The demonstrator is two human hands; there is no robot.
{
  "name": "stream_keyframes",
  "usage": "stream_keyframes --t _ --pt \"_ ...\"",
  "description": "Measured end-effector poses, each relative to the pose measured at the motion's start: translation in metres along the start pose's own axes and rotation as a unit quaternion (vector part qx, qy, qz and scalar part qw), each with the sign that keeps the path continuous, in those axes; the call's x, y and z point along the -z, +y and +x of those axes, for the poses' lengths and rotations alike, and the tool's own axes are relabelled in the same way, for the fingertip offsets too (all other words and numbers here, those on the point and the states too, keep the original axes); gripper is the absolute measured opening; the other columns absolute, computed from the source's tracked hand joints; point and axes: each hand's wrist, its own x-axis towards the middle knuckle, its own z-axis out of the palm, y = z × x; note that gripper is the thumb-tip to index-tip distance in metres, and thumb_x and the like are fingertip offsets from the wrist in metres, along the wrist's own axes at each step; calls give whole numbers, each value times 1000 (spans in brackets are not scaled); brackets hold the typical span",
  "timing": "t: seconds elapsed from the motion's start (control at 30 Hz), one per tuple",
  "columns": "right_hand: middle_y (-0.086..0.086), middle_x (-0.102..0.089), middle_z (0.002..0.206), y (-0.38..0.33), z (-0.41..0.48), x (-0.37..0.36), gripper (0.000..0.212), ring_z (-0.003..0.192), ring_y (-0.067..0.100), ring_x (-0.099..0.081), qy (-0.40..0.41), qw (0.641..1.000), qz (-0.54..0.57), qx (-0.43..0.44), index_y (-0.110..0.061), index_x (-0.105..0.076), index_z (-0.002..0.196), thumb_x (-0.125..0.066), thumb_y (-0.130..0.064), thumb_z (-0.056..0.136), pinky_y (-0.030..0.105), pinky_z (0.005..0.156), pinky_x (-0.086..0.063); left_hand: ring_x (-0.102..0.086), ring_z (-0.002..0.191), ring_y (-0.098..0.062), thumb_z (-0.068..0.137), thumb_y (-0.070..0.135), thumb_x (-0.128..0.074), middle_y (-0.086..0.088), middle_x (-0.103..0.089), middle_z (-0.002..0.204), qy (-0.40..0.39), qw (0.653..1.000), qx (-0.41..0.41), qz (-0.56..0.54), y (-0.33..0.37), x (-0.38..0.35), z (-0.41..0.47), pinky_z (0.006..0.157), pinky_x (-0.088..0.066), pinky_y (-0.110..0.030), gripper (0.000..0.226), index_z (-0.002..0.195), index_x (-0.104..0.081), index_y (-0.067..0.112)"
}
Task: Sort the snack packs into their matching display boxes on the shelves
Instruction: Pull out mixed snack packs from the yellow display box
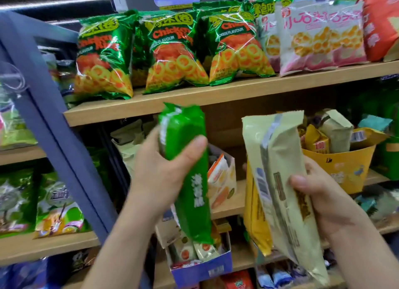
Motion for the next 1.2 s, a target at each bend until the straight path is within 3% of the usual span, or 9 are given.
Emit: stream_keyframes --t 0.1,0.2,0.33,0.6,0.7,0.8,0.9,1.0,1.2 --pt "13 -74 93 1 12 -9 73 75 26 -72 32 999 -18 7 -21 -73 105 -92 -51 42 36 60 -60 -69 80 -3 76 35 -71 18 -71 88 49 996 -80 6 10 36 21 65 -55 -19 35 108 -59 26" --pt "10 -75 89 3 20 -23 48 72 23 -72 41 999 -24 16 -28 -75 97 -83 -43 53 34 59 -59 -68 96 -10 81 38 -76 16 -70 99 86 987 -112 70 4 59 32 80 -56 -29 64 134 -44 23" --pt "7 -75 87 7 29 -33 24 71 21 -72 73 996 -41 34 -35 -74 94 -73 -40 70 33 59 -60 -68 98 -16 87 8 -68 5 -67 109 17 979 -158 126 -3 70 36 84 -57 -32 74 144 -29 33" --pt "34 -55 127 7 35 -31 104 101 43 -60 105 990 23 87 -5 -51 135 -82 -66 57 61 83 -53 -67 97 -15 90 -4 -61 13 -65 106 -80 983 -129 107 -13 70 40 80 -56 -31 56 128 -40 30" --pt "27 -63 115 7 36 -30 101 92 33 -65 133 986 37 88 -9 -55 132 -84 -65 53 49 75 -59 -62 105 -14 90 -8 -58 21 -59 117 -55 979 -184 61 -3 72 45 87 -57 -40 60 136 -36 25" --pt "8 -68 92 8 40 -34 79 77 22 -68 144 984 39 98 -15 -58 124 -83 -53 60 39 64 -58 -51 122 -32 94 -3 -54 -5 -41 145 -39 969 -240 44 6 69 46 95 -52 -50 67 138 -39 45" --pt "4 -70 91 2 43 -38 59 76 21 -69 120 987 -5 107 -23 -61 118 -77 -44 66 37 62 -57 -55 120 -34 96 2 -55 -6 -49 137 -55 952 -291 79 20 58 45 93 -53 -50 68 147 -25 35" --pt "4 -72 94 -5 40 -39 63 80 23 -71 73 992 -13 101 -28 -67 114 -84 -50 58 38 65 -59 -72 88 -23 88 11 -66 -5 -71 105 -93 978 -184 4 30 30 38 71 -59 -35 78 146 -17 28" --pt "-1 -77 88 -2 31 -43 52 76 13 -73 -35 995 73 57 -28 -79 97 -86 -58 55 28 64 -60 -72 76 -22 82 25 -71 -6 -75 93 -144 971 107 -158 1 -9 14 63 -57 -33 21 103 -69 26"
